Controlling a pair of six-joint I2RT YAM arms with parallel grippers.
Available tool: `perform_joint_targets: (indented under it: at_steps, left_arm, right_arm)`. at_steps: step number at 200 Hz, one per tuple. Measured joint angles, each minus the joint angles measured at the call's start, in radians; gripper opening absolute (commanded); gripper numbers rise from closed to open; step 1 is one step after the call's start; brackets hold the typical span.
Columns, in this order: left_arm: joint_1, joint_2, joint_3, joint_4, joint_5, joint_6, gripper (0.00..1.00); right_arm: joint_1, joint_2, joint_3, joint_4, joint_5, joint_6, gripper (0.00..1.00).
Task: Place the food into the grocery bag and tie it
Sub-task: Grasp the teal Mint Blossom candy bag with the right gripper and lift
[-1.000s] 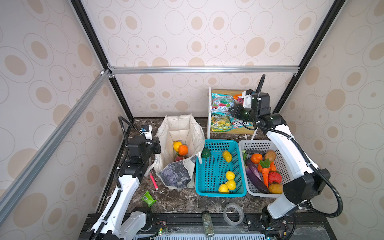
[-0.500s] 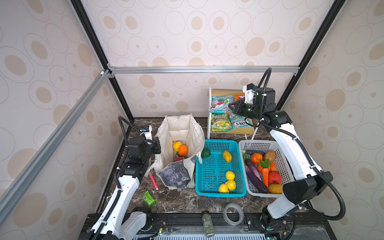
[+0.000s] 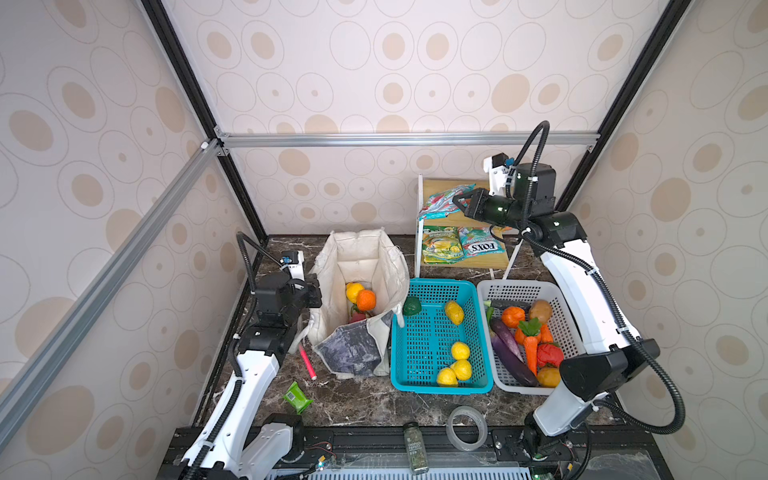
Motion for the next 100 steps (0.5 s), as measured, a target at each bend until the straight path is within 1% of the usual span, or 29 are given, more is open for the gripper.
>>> perform_joint_targets:
  at_steps: [18, 44, 78, 100]
  left_arm:
    - [0.000, 0.000, 0.000, 0.000, 0.000, 0.000, 0.00]
    - [0.000, 0.000, 0.000, 0.000, 0.000, 0.000, 0.00]
    - [0.000, 0.000, 0.000, 0.000, 0.000, 0.000, 0.00]
    - [0.000, 0.000, 0.000, 0.000, 0.000, 0.000, 0.00]
  right_arm:
    - [-0.014, 0.043, 0.048, -0.012, -0.013, -0.001, 0.00]
    - [-0.023, 0.043, 0.050, -0.020, -0.032, 0.003, 0.00]
    - [-0.010, -0.006, 0.047, -0.021, -0.054, 0.004, 0.00]
    - [0.027, -0.068, 0.040, -0.022, -0.056, 0.003, 0.00]
